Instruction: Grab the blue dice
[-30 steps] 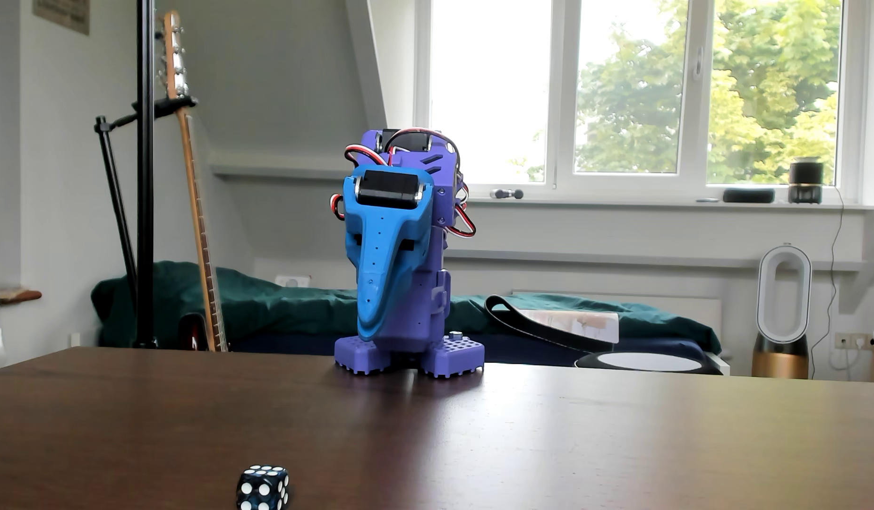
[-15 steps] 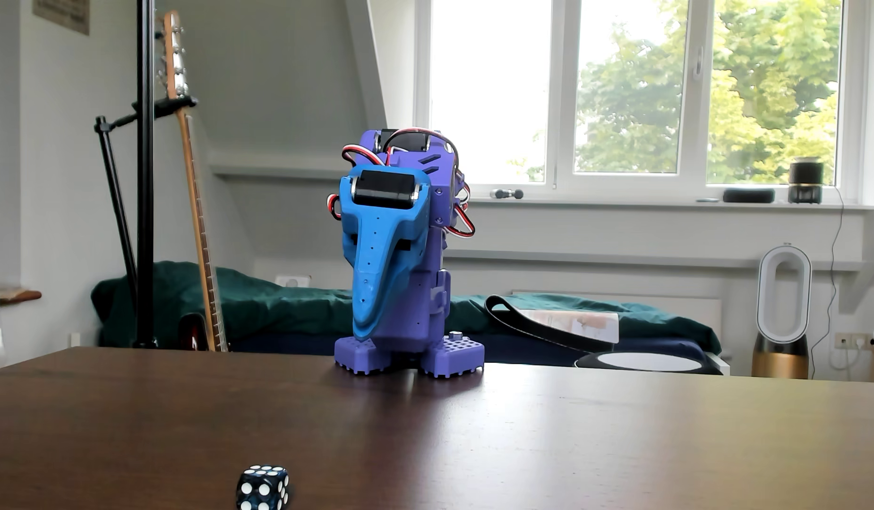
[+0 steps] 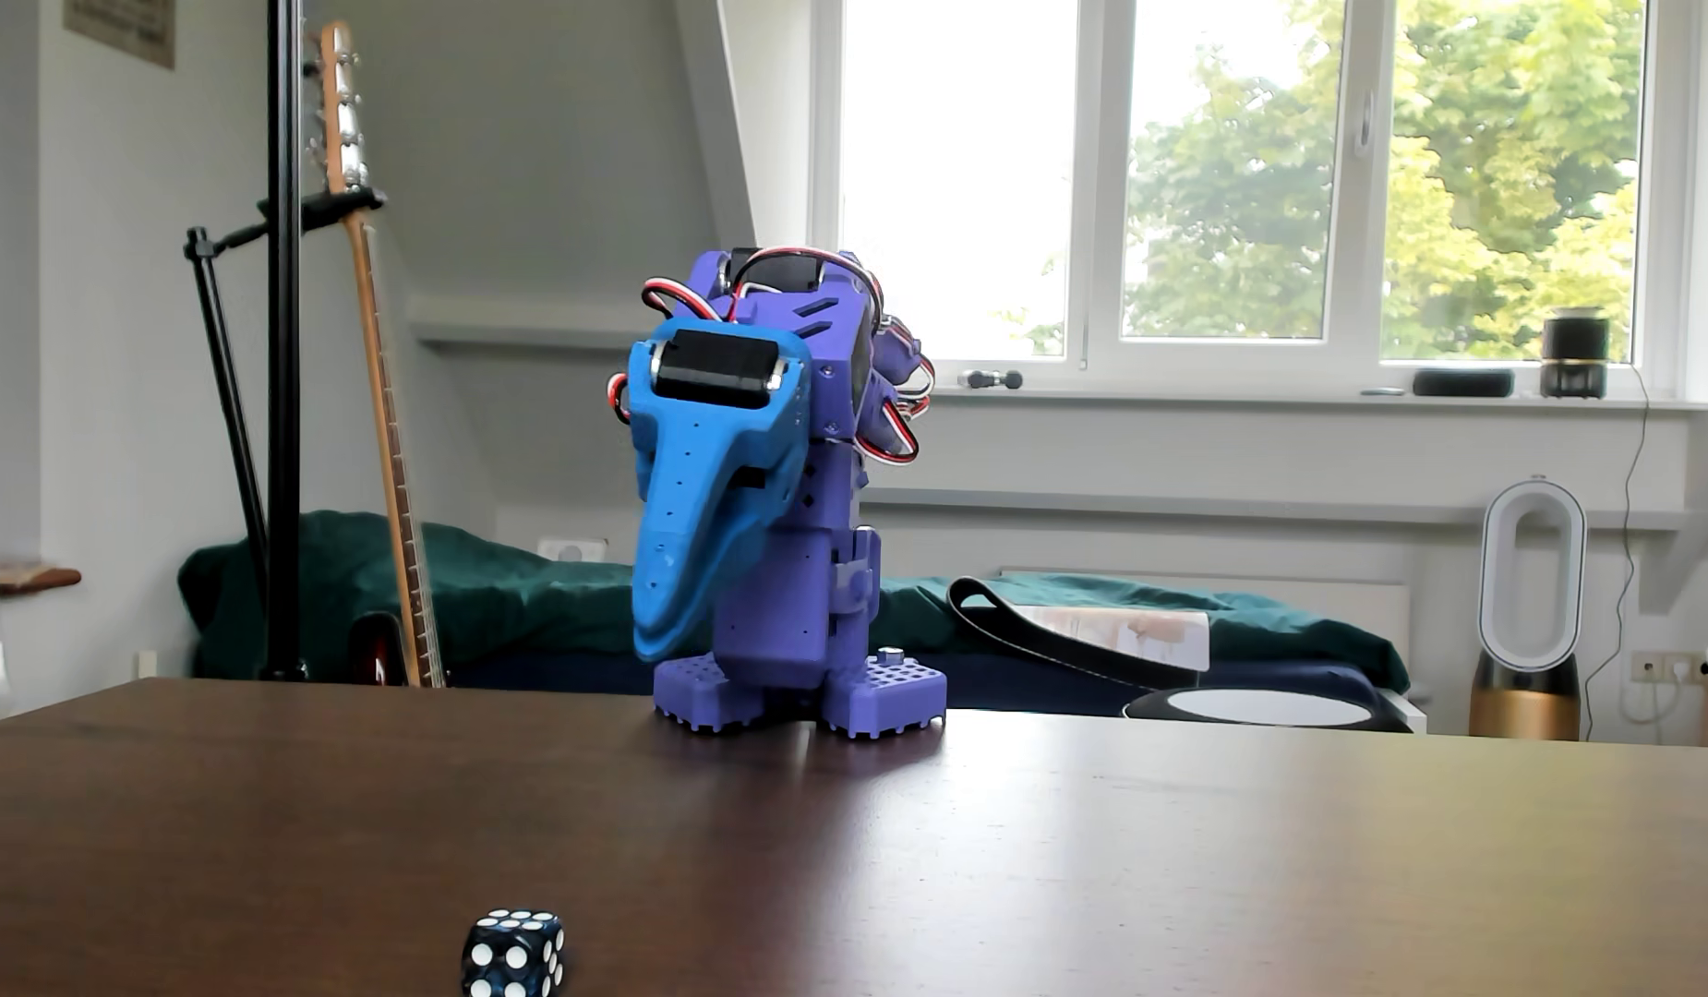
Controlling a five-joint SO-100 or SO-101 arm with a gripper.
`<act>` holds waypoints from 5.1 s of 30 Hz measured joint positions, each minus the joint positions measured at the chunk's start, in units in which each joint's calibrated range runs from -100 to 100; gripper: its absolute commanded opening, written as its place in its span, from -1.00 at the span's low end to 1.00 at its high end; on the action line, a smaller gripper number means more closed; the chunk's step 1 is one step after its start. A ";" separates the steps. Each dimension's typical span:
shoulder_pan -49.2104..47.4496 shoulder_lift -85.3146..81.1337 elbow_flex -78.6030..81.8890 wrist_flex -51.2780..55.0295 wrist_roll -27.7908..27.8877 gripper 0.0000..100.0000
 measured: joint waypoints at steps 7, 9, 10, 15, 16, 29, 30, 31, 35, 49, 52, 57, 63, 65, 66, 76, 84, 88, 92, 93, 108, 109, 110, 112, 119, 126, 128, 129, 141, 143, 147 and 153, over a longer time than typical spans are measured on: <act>-3.74 1.51 -25.03 19.12 2.46 -0.93; -4.96 6.19 -33.20 22.86 3.50 -0.93; -5.69 9.53 -36.88 23.82 3.92 -0.93; -7.80 30.85 -52.76 25.55 6.17 -0.93; -8.70 35.45 -55.45 25.55 6.75 -0.93; -13.25 90.47 -84.34 25.55 8.58 -0.90; -12.52 93.31 -86.41 25.55 8.58 -0.86; -11.62 96.07 -88.38 25.55 8.58 -0.81; -8.29 104.10 -94.12 25.55 8.58 -0.58; -5.20 109.62 -98.43 25.55 10.61 -0.49; -5.20 113.13 -101.30 25.55 10.61 -0.49; -4.23 117.73 -103.72 25.55 10.82 -0.49; -1.79 122.83 -109.29 25.55 11.97 -0.50; -0.81 124.00 -111.08 25.55 12.55 -0.50; -0.41 124.41 -111.80 25.55 12.86 -0.50; 0.16 124.83 -112.70 25.55 13.54 -0.58; 0.16 124.83 -112.70 25.55 13.28 -0.58; -0.41 124.83 -112.70 25.55 12.60 -0.58; -1.79 124.83 -112.70 25.55 12.60 -0.58; -1.87 124.83 -112.70 25.55 12.60 -0.58; -2.28 124.83 -112.70 25.55 12.55 -0.98; -2.28 124.83 -112.70 25.55 12.55 -0.96; -2.28 124.83 -112.70 25.55 12.55 -0.96; -2.28 124.83 -112.70 25.55 12.55 -0.97; -1.87 124.83 -112.70 25.55 11.35 -0.97; -1.38 119.98 -112.70 25.55 3.82 -0.97; -2.19 115.22 -112.70 25.55 1.83 -0.97; -3.09 112.37 -112.70 25.55 1.05 -0.97; -26.25 73.75 -88.74 25.55 -2.98 -0.97; -27.63 70.90 -86.32 25.55 -3.03 -0.97; -28.69 68.90 -84.88 25.55 -3.03 -0.97; -24.62 69.31 -86.59 25.55 -3.03 -0.97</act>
